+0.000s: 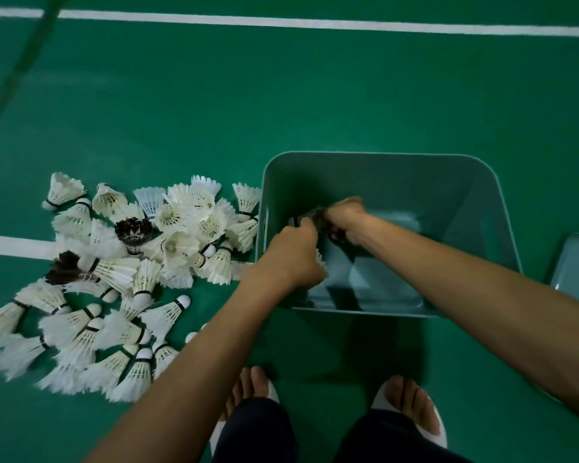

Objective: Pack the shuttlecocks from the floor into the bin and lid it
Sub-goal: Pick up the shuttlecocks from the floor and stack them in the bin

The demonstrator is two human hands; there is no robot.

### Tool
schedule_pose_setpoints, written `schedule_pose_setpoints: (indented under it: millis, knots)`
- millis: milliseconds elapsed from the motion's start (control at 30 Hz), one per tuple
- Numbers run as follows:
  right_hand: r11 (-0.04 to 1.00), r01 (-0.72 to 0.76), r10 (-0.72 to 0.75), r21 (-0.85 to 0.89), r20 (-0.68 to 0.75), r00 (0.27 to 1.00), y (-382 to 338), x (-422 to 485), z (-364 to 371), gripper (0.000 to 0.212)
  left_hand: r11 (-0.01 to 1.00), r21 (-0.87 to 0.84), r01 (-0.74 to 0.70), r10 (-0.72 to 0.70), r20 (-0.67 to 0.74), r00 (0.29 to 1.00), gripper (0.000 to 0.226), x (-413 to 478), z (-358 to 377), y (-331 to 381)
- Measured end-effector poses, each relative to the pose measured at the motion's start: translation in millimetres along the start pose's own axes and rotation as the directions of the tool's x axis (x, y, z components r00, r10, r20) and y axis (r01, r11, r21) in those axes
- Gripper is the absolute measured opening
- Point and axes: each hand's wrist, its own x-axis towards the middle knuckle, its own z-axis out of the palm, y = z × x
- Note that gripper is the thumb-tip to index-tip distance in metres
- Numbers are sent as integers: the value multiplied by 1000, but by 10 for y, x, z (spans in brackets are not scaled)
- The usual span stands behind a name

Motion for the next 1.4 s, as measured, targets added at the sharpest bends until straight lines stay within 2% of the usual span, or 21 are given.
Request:
schedule_pose_setpoints:
  millis: [133, 200, 233, 300, 367, 400, 467, 500, 567, 667, 800, 867, 933, 1000, 1133, 1267, 1400]
  knots:
    - [997, 68, -70, 33, 54, 996, -26, -79, -87, 15, 998, 8, 65, -65, 44, 997, 43, 179, 20, 28]
    - [992, 123, -124, 20, 17, 992, -45, -197, -226, 9, 995, -10, 96, -96, 57, 994, 49, 226, 39, 25]
    - [988, 154, -154, -3, 24, 988, -49, -279, -328, 12, 994, -23, 109, -107, 61, 992, 52, 236, 45, 19]
    - [961, 265, -248, -79, 182, 952, -42, -502, -571, 14, 991, -70, 112, -109, 45, 993, 52, 235, 46, 16]
    - [885, 420, -313, -201, 413, 855, 15, -747, -781, 20, 986, -139, 92, -89, 28, 996, 49, 221, 56, 32]
    - [829, 491, -329, -268, 477, 815, 65, -831, -837, 23, 983, -168, 78, -75, 24, 997, 50, 222, 64, 45]
    - [737, 570, -381, -363, 474, 794, 163, -932, -857, 24, 978, -208, 34, -29, 25, 999, 51, 222, 91, 88]
    - [728, 578, -414, -369, 435, 799, 205, -949, -848, 23, 973, -229, 5, 1, 26, 1000, 54, 219, 112, 115]
    - [772, 561, -450, -299, 368, 814, 258, -948, -849, 16, 960, -275, -45, 51, 15, 999, 62, 212, 171, 156]
    - [854, 489, -419, -178, 325, 848, 258, -933, -905, 11, 944, -321, -81, 75, -30, 997, 68, 206, 257, 180]
    - [890, 401, -348, -215, 245, 905, 141, -831, -907, 9, 943, -325, -70, 53, -59, 997, 72, 263, 234, 132]
    - [918, 314, -312, -243, 50, 949, 79, -670, -875, 11, 977, -208, -49, 33, -82, 996, 60, 317, 185, 81]
    - [949, 187, -234, -252, -169, 957, 49, -486, -830, 21, 998, -63, 23, -26, -60, 998, 49, 369, 147, 41]
    - [971, 124, -175, -203, -258, 950, 23, -378, -732, 26, 991, 58, 118, -119, 2, 993, 53, 431, 140, 11]
    - [998, 54, -55, -12, -287, 956, -15, -243, -445, 26, 976, 178, 124, -142, 97, 985, 61, 589, 168, -32]
    - [984, -14, 45, 176, -171, 984, 20, -75, -203, 38, 977, 175, 124, -146, 119, 982, 58, 704, 178, -48]
    - [957, -53, 88, 286, -113, 990, -66, -190, -142, 24, 982, 131, 136, -150, 103, 983, 59, 731, 180, -64]
